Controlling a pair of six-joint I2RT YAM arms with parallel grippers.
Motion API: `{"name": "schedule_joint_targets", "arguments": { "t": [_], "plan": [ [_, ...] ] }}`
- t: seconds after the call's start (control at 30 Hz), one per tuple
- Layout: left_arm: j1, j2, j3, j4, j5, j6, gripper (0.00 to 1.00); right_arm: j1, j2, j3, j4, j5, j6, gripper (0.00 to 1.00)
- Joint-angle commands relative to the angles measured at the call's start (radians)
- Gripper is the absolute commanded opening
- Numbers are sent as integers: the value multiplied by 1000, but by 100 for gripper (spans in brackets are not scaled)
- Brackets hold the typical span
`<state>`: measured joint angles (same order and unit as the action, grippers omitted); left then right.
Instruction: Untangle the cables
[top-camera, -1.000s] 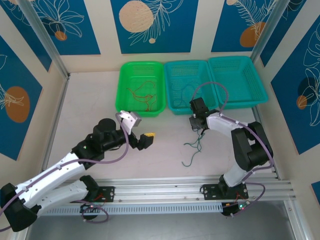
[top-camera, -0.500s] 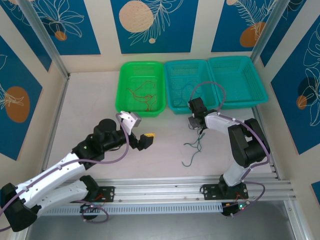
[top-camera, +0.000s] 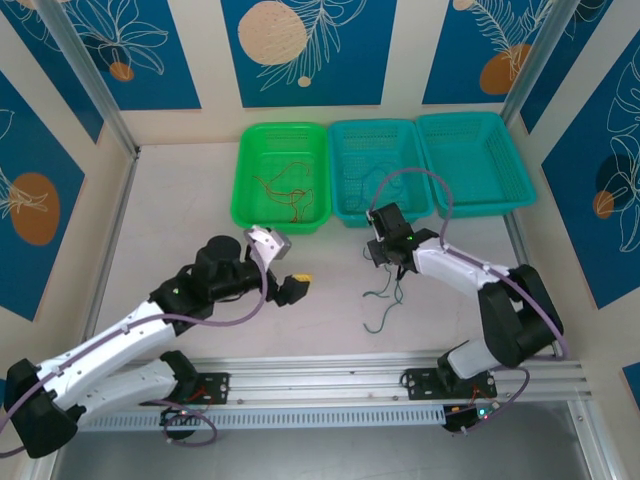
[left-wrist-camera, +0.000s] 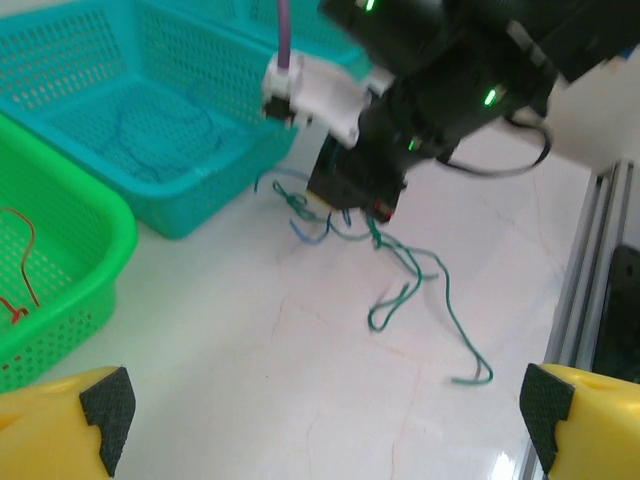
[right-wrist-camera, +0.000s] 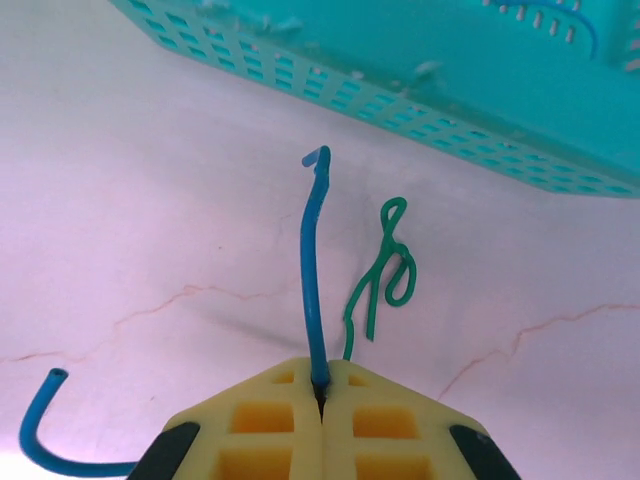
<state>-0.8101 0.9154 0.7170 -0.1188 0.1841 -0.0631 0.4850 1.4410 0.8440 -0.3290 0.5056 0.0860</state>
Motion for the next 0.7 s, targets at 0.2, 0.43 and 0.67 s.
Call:
{"name": "schedule_joint_targets", "arguments": {
  "t": [0.2, 0.43, 0.67],
  "plan": [
    [-11, 61, 62, -65, 106, 47, 100, 1, -254, -38, -41, -129, 106, 0],
    [-12, 78, 63, -19, 129, 25, 100, -47, -404, 25, -12, -173, 187, 0],
    [-12, 26, -66, 268, -7, -191, 100, -188, -276, 157, 111, -256, 265, 0]
  ]
}}
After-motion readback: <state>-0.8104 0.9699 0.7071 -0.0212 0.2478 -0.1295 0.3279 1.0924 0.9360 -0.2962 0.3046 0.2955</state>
